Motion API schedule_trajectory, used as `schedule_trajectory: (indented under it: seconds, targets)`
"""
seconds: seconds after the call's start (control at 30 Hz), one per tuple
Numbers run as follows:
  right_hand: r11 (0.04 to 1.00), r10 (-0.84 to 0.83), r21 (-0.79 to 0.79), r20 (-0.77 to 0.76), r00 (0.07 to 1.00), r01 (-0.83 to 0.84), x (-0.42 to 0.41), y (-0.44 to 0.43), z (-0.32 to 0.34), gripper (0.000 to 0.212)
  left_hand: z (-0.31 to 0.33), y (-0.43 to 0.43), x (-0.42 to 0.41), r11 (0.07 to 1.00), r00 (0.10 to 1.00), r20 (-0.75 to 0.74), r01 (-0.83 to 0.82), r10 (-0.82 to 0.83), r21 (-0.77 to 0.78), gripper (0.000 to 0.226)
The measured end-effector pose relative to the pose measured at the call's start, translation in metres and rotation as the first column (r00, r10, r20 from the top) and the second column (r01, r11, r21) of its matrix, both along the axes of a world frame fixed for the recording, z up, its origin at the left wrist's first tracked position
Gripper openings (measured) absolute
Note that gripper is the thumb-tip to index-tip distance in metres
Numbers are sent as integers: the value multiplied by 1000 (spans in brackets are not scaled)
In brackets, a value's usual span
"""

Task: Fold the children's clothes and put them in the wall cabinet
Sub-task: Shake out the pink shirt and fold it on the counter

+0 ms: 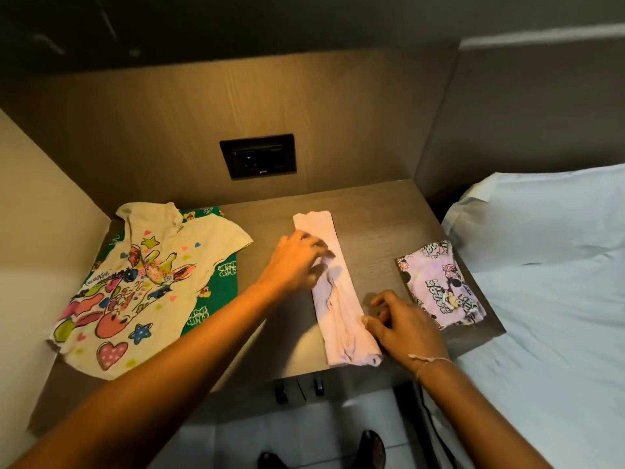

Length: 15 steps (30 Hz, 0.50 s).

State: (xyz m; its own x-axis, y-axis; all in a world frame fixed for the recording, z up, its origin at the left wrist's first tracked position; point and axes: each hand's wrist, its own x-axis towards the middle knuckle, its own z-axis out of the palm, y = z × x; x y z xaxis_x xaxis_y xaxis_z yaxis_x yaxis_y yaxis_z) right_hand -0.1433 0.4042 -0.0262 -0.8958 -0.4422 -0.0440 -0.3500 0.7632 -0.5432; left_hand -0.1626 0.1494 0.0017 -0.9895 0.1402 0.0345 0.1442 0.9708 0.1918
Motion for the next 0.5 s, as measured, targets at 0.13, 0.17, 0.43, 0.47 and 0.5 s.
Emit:
schedule_trajectory:
  seconds: [0.13, 0.17, 0.43, 0.47, 0.5]
  targets:
    - [929, 369, 62, -116, 922, -364, 15, 29, -8, 59, -17, 1, 94, 968, 974, 100, 187, -205, 165, 52]
    - [901, 428, 136, -134, 894, -411, 19, 30, -13, 65, -22, 5, 108, 968, 965, 141, 199, -221, 150, 60]
    - [905, 423, 161, -252, 870, -394, 34, 21, -24, 49, -48, 35, 145, 989, 991, -69, 118, -112, 90, 26]
    - [913, 407, 106, -244, 880, -393, 37, 21, -23, 45, -49, 38, 149, 986, 990, -104, 106, -93, 127, 21]
    - [919, 391, 50, -223, 893, -390, 41, 22, -21, 42, -48, 40, 154, 982, 990, -128, 85, -64, 170, 18]
